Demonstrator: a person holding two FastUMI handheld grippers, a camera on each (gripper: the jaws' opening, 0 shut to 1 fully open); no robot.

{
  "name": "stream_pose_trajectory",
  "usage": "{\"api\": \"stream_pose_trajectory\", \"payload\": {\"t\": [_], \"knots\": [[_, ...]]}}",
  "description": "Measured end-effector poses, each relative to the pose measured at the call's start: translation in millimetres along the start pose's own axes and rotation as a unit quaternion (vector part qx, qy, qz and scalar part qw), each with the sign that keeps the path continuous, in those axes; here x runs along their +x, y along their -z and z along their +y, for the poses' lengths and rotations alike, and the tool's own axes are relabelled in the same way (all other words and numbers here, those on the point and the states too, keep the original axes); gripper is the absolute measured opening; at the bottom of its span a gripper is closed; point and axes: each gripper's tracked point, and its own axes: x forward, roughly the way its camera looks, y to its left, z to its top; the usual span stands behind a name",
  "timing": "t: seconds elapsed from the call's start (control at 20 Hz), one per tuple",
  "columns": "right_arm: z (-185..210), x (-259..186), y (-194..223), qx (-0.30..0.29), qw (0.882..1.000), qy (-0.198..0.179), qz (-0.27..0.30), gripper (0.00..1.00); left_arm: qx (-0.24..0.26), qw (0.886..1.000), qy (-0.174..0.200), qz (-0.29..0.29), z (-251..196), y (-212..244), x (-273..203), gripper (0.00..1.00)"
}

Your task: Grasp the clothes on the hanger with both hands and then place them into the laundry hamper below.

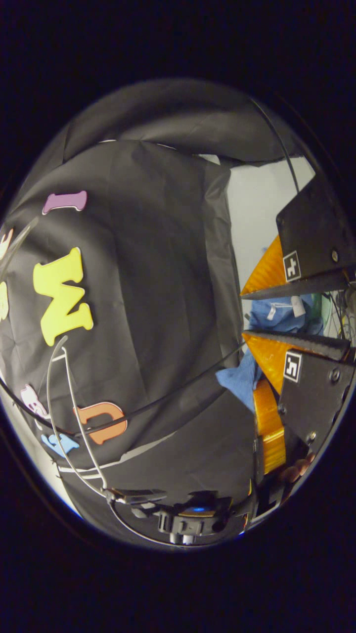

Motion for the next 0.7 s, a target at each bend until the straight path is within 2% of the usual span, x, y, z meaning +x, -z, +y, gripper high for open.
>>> {"api": "stream_pose_trajectory", "payload": {"t": [0.1, 0.15, 0.3, 0.35, 0.4, 0.55, 0.7], "knots": [[-7, -5, -1, -0.009, 1.000, 0.007, -0.005, 0.43, 0.003, 1.000, 0.007, -0.010, 1, -1, 2, 0.53], [-12, -9, 1, -0.009, 1.000, 0.010, -0.005, 0.44, 0.009, 1.000, 0.005, -0.013, 1, -1, 4, 0.60], [-29, -20, 10, -0.006, 1.000, 0.021, 0.001, 0.50, 0.016, 1.000, -0.009, -0.010, 5, 6, 2, 0.72], [-35, -26, 12, -0.005, 1.000, 0.026, 0.001, 0.53, 0.016, 1.000, -0.016, -0.009, 5, 10, -2, 0.92], [-42, -31, 12, -0.007, 1.000, 0.030, -0.001, 0.53, 0.016, 1.000, -0.024, -0.008, 8, 14, -6, 1.00], [-63, -51, 9, -0.013, 0.999, 0.047, -0.015, 0.63, 0.010, 0.999, -0.046, -0.005, 15, 29, -17, 0.97], [-81, -76, -3, -0.026, 0.997, 0.058, -0.034, 0.69, 0.006, 0.998, -0.065, -0.010, 19, 38, -32, 0.97]]}}
